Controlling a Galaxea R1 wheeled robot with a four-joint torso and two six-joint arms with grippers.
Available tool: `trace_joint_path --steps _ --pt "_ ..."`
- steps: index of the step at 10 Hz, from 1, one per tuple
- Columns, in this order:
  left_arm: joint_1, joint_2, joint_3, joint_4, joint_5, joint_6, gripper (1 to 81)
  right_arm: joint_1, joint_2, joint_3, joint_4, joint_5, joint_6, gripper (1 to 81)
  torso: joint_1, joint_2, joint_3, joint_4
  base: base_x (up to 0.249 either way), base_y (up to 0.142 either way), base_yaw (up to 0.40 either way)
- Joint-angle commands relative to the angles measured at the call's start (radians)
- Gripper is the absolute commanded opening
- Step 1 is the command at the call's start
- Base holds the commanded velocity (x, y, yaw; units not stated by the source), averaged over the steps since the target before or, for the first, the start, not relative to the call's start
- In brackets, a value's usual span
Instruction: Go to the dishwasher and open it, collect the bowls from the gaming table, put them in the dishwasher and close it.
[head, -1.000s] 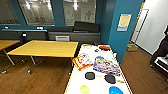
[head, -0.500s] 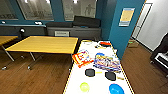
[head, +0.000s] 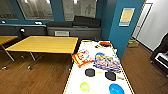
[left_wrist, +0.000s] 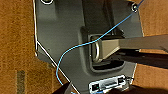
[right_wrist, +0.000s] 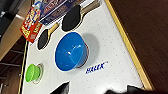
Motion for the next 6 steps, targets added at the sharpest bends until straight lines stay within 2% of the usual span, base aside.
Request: trace_joint_path --steps 1,3,4,6 --pt "-0.010 0.017 -0.045 -0.004 0.059 -0.004 81.1 0.200 -0.015 -0.124 0.221 -0.186 0.009 81.1 0.000 0.000 0.000 0.000 0.000 0.000 0.000" --pt "-0.011 0.022 -0.052 -0.004 0.059 -0.016 81.1 0.244 0.032 -0.200 0.298 -0.215 0.011 81.1 0.000 0.000 0.000 0.000 0.000 0.000 0.000" --pt "-0.013 0.024 -0.052 -0.004 0.059 -0.016 81.1 0.263 0.066 -0.254 0.313 -0.250 0.011 81.1 0.000 0.001 0.000 0.000 0.000 0.000 0.000" --pt "-0.013 0.024 -0.052 -0.004 0.059 -0.022 81.1 0.301 0.126 -0.312 0.335 -0.275 0.011 81.1 0.000 0.001 -0.001 0.000 0.000 0.000 0.000"
